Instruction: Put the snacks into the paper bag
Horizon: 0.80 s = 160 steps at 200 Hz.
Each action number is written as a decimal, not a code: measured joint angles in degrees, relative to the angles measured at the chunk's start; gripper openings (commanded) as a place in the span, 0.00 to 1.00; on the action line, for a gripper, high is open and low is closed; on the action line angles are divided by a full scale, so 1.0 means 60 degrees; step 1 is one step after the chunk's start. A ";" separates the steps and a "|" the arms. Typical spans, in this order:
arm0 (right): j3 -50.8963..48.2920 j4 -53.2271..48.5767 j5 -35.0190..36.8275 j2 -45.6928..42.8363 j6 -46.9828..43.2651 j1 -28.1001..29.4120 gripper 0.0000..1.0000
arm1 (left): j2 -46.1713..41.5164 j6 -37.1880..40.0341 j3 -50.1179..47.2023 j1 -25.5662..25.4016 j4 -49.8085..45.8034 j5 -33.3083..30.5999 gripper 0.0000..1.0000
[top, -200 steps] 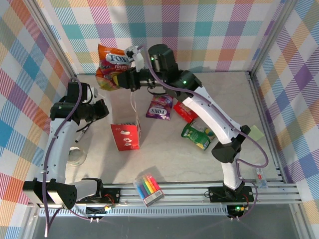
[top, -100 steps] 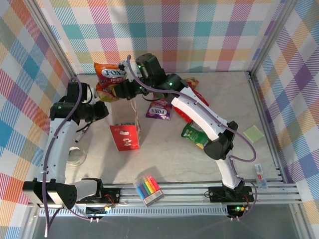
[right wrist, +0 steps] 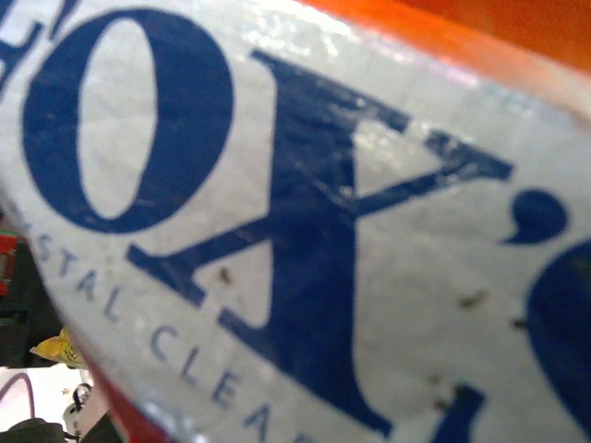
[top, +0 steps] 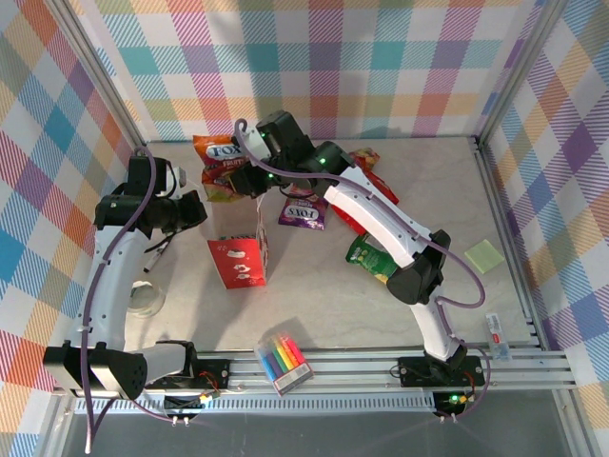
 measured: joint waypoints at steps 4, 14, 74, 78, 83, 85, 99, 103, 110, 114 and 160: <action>0.0004 -0.0036 0.0033 0.0007 -0.0033 0.0000 0.11 | 0.0000 0.0000 0.0000 0.0000 0.0000 0.0000 0.04; 0.0004 -0.0113 0.0087 0.0055 -0.0098 0.0000 0.11 | 0.0000 0.0000 0.0000 0.0000 -0.0004 0.0000 0.04; 0.0018 -0.0357 0.0117 0.0546 -0.0153 0.0000 0.19 | 0.0000 0.0000 0.0000 0.0000 -0.0007 0.0000 0.04; 0.0018 -0.0368 0.0120 0.0565 -0.0153 0.0000 0.19 | 0.0000 0.0000 0.0000 0.0000 -0.0007 0.0000 0.04; 0.0018 -0.0382 0.0124 0.0583 -0.0149 0.0000 0.19 | 0.0000 0.0000 0.0000 0.0000 -0.0004 0.0000 0.04; 0.0018 -0.0393 0.0127 0.0594 -0.0149 0.0000 0.19 | 0.0000 0.0000 0.0000 0.0000 -0.0004 0.0000 0.04; 0.0018 -0.0430 0.0160 0.0652 -0.0146 0.0000 0.19 | 0.0000 0.0004 0.0000 0.0000 -0.0004 0.0000 0.04; 0.0018 -0.0437 0.0171 0.0659 -0.0146 0.0000 0.19 | 0.0000 0.0004 0.0000 0.0000 -0.0007 0.0000 0.04; 0.0018 -0.0459 0.0193 0.0674 -0.0142 0.0000 0.19 | 0.0000 0.0004 0.0000 0.0000 -0.0004 0.0000 0.04; 0.0018 -0.0474 0.0193 0.0681 -0.0127 0.0000 0.20 | 0.0000 0.0007 0.0000 0.0000 -0.0007 0.0000 0.04; 0.0022 -0.0452 0.0259 0.0681 -0.0033 0.0000 0.46 | 0.0000 0.0033 0.0000 0.0000 -0.0004 0.0000 0.04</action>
